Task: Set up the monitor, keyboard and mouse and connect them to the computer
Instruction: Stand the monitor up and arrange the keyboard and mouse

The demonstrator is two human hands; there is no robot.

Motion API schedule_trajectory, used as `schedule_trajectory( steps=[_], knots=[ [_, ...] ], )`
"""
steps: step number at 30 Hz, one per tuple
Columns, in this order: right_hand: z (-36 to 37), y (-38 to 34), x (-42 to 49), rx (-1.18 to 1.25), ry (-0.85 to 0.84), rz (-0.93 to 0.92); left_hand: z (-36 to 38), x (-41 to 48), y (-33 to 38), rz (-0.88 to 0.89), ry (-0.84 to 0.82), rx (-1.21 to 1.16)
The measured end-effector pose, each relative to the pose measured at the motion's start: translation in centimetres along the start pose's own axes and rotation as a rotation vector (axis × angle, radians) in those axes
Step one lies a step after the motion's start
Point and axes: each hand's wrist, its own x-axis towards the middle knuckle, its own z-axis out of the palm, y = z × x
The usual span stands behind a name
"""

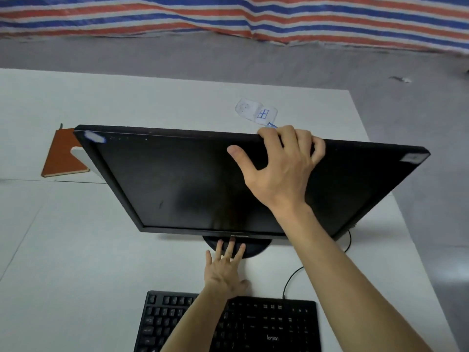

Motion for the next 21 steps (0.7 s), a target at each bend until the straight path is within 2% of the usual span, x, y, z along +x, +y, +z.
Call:
schedule_trajectory(
  steps=[4, 6, 16, 21],
  knots=[
    [-1.6, -0.4, -2.4, 0.009, 0.078, -0.014, -0.4, 0.2, 0.2, -0.003, -0.017, 0.014],
    [-2.2, -0.4, -2.6, 0.001, 0.06, -0.006, -0.6, 0.0, 0.1, -0.004, -0.021, 0.016],
    [-2.6, -0.1, -0.3, -0.061, -0.236, 0.0, -3.0, -0.2, -0.7, 0.019, -0.103, 0.004],
    [-3.0, 0.1, -0.9, -0.092, -0.34, -0.033, -3.0, -2.6, -1.4, 0.006, -0.004, -0.045]
  ],
)
